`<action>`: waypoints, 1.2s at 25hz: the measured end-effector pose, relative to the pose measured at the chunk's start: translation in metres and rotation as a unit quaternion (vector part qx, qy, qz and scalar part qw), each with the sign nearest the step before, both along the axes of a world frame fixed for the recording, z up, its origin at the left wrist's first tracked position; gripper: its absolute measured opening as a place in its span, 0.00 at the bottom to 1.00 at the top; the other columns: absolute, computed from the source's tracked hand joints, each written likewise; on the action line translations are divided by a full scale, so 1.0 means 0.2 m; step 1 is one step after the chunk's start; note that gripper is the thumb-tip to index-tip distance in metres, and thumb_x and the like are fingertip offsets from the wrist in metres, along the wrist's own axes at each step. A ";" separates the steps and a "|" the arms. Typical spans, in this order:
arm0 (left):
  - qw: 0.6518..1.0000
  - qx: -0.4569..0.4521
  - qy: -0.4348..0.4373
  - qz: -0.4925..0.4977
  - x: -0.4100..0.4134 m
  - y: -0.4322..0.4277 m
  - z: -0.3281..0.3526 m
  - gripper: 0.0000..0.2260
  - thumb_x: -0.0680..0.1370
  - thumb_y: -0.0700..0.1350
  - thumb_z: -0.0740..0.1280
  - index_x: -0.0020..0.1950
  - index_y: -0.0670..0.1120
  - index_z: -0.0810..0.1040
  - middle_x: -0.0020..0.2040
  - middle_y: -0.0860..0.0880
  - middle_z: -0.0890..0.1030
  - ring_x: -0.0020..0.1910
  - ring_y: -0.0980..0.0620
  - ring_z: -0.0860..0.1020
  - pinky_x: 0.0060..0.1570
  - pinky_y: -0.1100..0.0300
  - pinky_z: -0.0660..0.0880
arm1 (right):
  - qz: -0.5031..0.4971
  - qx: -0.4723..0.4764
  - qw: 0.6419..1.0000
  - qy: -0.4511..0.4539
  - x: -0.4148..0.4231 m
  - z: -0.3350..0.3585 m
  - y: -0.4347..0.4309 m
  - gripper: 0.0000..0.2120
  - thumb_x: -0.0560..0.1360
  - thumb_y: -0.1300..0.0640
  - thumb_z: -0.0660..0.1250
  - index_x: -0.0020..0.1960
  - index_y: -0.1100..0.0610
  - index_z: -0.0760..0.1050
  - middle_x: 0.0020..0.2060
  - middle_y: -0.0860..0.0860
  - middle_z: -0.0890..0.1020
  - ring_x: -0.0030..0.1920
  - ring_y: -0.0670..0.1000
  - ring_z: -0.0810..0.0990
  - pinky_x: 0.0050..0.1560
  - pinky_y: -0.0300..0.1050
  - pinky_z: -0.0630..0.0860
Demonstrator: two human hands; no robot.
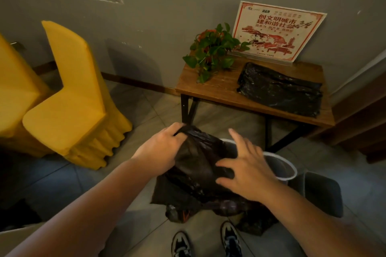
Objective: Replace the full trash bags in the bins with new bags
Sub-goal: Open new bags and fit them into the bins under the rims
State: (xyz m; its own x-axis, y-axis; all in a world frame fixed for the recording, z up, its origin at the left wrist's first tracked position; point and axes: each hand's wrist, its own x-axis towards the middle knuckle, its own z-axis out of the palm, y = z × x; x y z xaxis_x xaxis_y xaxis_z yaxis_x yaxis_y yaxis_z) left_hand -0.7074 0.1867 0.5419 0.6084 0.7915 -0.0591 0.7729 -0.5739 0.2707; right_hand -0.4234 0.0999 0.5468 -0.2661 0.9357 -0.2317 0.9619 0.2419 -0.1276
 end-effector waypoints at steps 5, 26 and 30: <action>0.996 -0.043 -0.070 0.024 0.01 0.03 0.16 0.27 0.78 0.46 0.69 0.75 0.62 0.68 0.76 0.62 0.58 0.66 0.58 0.75 0.53 0.73 0.66 | -0.015 -0.100 0.994 0.046 -0.16 -0.10 0.17 0.22 0.81 0.47 0.65 0.76 0.39 0.71 0.80 0.56 0.65 0.74 0.61 0.70 0.72 0.58 0.72; 0.941 -0.041 -0.134 0.309 -0.13 -0.08 -0.12 0.09 0.78 0.47 0.72 0.58 0.55 0.85 0.56 0.53 0.78 0.54 0.53 0.71 0.49 0.62 0.69 | -0.049 -0.015 0.985 -0.166 0.03 0.12 0.21 0.19 0.82 0.57 0.63 0.71 0.46 0.70 0.58 0.54 0.77 0.43 0.55 0.82 0.38 0.49 0.76; 0.991 -0.025 0.070 0.108 -0.13 -0.13 -0.13 0.15 0.78 0.50 0.72 0.64 0.60 0.81 0.60 0.53 0.62 0.54 0.57 0.64 0.50 0.67 0.70 | 0.007 -0.092 0.962 -0.256 0.07 0.09 0.23 0.24 0.80 0.62 0.66 0.72 0.43 0.74 0.82 0.61 0.50 0.32 0.51 0.73 0.30 0.47 0.67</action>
